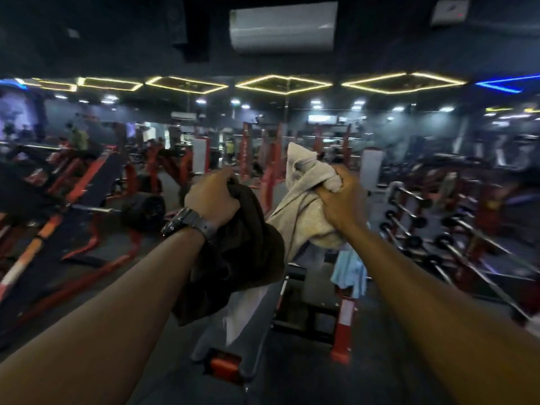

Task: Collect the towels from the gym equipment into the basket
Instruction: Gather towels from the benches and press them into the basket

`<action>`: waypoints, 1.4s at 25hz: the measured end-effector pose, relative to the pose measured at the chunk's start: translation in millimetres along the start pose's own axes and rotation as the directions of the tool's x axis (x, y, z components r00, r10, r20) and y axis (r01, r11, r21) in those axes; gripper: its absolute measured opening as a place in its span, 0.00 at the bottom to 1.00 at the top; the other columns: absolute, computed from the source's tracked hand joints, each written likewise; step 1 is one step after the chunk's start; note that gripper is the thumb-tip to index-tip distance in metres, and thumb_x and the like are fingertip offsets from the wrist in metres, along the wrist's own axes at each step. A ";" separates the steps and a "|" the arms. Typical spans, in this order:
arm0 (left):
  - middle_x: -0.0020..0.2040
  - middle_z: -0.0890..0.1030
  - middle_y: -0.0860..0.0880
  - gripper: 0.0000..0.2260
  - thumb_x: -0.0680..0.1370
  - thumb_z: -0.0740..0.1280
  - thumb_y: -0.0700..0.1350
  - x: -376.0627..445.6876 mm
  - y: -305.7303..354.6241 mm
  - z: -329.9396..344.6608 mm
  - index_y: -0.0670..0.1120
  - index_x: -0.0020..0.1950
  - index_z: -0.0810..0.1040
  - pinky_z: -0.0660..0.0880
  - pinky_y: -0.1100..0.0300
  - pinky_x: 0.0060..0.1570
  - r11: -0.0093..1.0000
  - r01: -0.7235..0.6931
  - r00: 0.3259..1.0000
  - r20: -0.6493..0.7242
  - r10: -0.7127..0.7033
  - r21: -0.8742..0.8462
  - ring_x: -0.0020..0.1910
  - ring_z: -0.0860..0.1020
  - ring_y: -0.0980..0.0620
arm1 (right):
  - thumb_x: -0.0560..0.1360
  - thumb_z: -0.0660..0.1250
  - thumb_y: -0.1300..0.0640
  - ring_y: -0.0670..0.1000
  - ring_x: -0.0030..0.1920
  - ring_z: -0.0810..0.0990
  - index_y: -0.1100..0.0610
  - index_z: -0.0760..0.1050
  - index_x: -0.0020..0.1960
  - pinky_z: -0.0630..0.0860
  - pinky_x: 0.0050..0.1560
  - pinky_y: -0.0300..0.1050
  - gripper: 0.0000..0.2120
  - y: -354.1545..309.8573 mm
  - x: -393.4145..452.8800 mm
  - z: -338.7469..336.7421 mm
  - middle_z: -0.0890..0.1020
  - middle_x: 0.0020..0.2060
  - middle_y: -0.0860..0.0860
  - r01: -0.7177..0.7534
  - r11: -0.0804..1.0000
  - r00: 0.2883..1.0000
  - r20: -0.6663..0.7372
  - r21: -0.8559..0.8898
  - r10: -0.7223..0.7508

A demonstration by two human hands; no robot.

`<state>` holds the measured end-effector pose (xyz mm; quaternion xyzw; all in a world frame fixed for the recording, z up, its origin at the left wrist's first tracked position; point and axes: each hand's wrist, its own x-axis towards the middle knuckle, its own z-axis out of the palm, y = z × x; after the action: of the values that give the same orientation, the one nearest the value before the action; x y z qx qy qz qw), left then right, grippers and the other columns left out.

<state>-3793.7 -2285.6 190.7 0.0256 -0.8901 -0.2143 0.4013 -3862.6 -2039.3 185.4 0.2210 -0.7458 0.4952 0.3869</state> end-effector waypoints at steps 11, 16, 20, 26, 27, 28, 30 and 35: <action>0.48 0.85 0.46 0.12 0.68 0.66 0.39 -80.0 292.3 62.5 0.48 0.48 0.83 0.76 0.55 0.43 0.803 -0.380 0.867 0.126 0.482 -0.460 0.48 0.81 0.42 | 0.69 0.72 0.43 0.50 0.47 0.83 0.44 0.80 0.56 0.76 0.48 0.46 0.17 -16.4 -99.4 -321.1 0.86 0.46 0.45 -0.222 0.880 0.902 -0.430 -0.419 0.023; 0.47 0.84 0.48 0.11 0.67 0.66 0.41 -187.7 459.3 58.2 0.50 0.46 0.82 0.75 0.55 0.45 0.617 -0.420 0.761 0.112 0.640 -0.666 0.49 0.81 0.44 | 0.71 0.67 0.39 0.50 0.47 0.81 0.42 0.78 0.52 0.77 0.51 0.49 0.12 -61.7 -189.9 -495.3 0.83 0.43 0.41 -0.384 0.757 0.782 -0.623 -0.529 -0.038; 0.48 0.85 0.48 0.10 0.68 0.66 0.41 -274.2 572.6 25.6 0.51 0.46 0.82 0.77 0.54 0.51 0.443 -0.378 0.701 0.061 0.710 -0.813 0.51 0.81 0.45 | 0.71 0.65 0.36 0.51 0.45 0.80 0.43 0.76 0.51 0.74 0.43 0.44 0.14 -116.3 -258.0 -603.2 0.82 0.41 0.42 -0.533 0.606 0.677 -0.727 -0.591 -0.115; 0.50 0.85 0.49 0.14 0.68 0.65 0.38 -406.7 709.1 -30.1 0.51 0.48 0.84 0.78 0.51 0.51 0.133 -0.332 0.510 -0.060 0.858 -0.934 0.52 0.81 0.44 | 0.70 0.67 0.39 0.58 0.46 0.81 0.44 0.76 0.53 0.72 0.41 0.48 0.15 -220.9 -381.8 -748.8 0.85 0.44 0.50 -0.731 0.328 0.530 -0.800 -0.599 -0.280; 0.50 0.85 0.49 0.15 0.68 0.65 0.37 -430.6 730.5 -38.9 0.52 0.48 0.84 0.78 0.52 0.51 0.069 -0.307 0.464 -0.086 0.882 -0.949 0.53 0.81 0.44 | 0.69 0.67 0.39 0.56 0.44 0.81 0.42 0.75 0.52 0.69 0.38 0.46 0.15 -239.0 -403.9 -766.6 0.83 0.41 0.48 -0.762 0.296 0.495 -0.813 -0.575 -0.307; 0.51 0.85 0.49 0.17 0.68 0.64 0.36 -453.9 751.3 -47.2 0.52 0.49 0.85 0.78 0.51 0.52 0.009 -0.279 0.420 -0.114 0.900 -0.960 0.54 0.81 0.44 | 0.68 0.67 0.38 0.54 0.43 0.80 0.42 0.75 0.52 0.68 0.37 0.45 0.14 -256.1 -424.5 -782.1 0.82 0.39 0.46 -0.788 0.264 0.465 -0.820 -0.555 -0.334; 0.54 0.85 0.50 0.18 0.68 0.64 0.35 -502.3 790.0 -65.5 0.54 0.50 0.84 0.78 0.50 0.55 -0.099 -0.222 0.327 -0.170 0.930 -0.970 0.56 0.80 0.44 | 0.68 0.67 0.39 0.53 0.42 0.80 0.43 0.76 0.52 0.67 0.39 0.45 0.15 -290.1 -464.1 -808.7 0.81 0.38 0.45 -0.844 0.173 0.412 -0.819 -0.508 -0.399; 0.56 0.84 0.53 0.18 0.70 0.63 0.35 -587.7 856.7 -112.1 0.53 0.51 0.84 0.78 0.50 0.58 -0.307 -0.073 0.193 -0.316 0.929 -0.949 0.58 0.80 0.47 | 0.68 0.67 0.41 0.58 0.45 0.82 0.44 0.75 0.52 0.77 0.43 0.53 0.14 -357.9 -530.4 -850.9 0.84 0.42 0.49 -0.930 0.002 0.311 -0.788 -0.368 -0.532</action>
<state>-3206.6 -1421.2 187.3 -0.7796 -0.4442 -0.4414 0.0072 -2982.8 -1441.2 145.1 -0.5935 -0.5078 -0.0713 0.6204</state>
